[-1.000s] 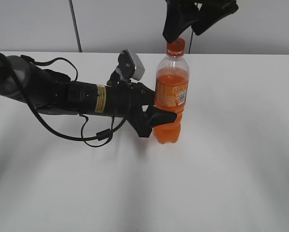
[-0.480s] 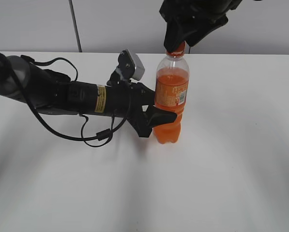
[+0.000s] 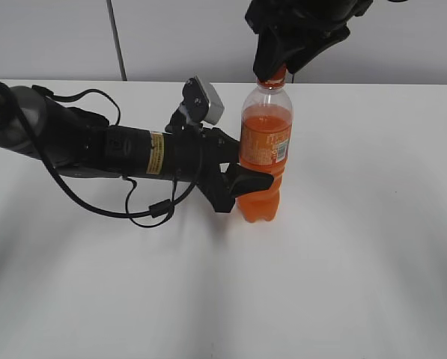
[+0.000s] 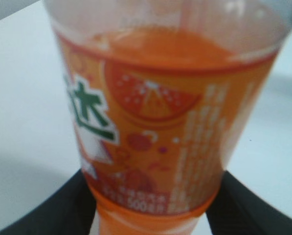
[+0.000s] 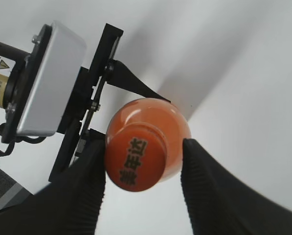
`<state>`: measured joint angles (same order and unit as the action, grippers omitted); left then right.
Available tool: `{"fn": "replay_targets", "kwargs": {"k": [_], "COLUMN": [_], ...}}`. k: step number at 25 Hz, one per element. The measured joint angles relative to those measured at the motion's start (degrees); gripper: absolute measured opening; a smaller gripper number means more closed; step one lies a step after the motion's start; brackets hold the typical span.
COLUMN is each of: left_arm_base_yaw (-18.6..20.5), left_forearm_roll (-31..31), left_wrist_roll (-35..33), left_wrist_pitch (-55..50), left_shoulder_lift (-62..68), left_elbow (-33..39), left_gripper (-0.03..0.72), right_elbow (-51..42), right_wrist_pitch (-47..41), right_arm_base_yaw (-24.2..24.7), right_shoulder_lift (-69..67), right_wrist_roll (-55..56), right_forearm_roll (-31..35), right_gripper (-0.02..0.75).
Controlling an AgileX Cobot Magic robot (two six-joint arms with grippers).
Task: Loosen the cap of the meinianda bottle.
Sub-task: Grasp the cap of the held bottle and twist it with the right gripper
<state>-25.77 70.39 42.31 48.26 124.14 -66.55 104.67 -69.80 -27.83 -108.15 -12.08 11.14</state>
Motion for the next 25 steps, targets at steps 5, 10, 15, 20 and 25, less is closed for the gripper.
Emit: {"fn": "replay_targets", "kwargs": {"k": [5, 10, 15, 20, 25], "left_arm_base_yaw": [0.0, 0.0, 0.0, 0.0, 0.0], "left_forearm_roll": [0.0, -0.1, -0.1, -0.1, 0.0], "left_wrist_roll": [0.0, 0.1, 0.1, 0.1, 0.1], "left_wrist_pitch": [0.0, 0.0, 0.0, 0.0, 0.0], "left_shoulder_lift": [0.0, 0.0, 0.0, 0.0, 0.0], "left_elbow": [0.0, 0.0, 0.0, 0.0, 0.0], "left_gripper": [0.404, 0.404, 0.404, 0.404, 0.404], "right_elbow": [0.0, 0.0, 0.0, 0.0, 0.1], "right_wrist_pitch": [0.0, 0.0, 0.0, 0.0, 0.1], "right_arm_base_yaw": [0.0, 0.0, 0.0, 0.0, 0.0], "right_shoulder_lift": [-0.4, -1.2, -1.2, -1.2, -1.2], "right_wrist_roll": [0.0, 0.0, -1.9, -13.1, -29.9], "right_forearm_roll": [0.0, 0.6, 0.5, 0.9, 1.5], "right_gripper": [0.371, 0.298, 0.296, 0.279, 0.279]}}
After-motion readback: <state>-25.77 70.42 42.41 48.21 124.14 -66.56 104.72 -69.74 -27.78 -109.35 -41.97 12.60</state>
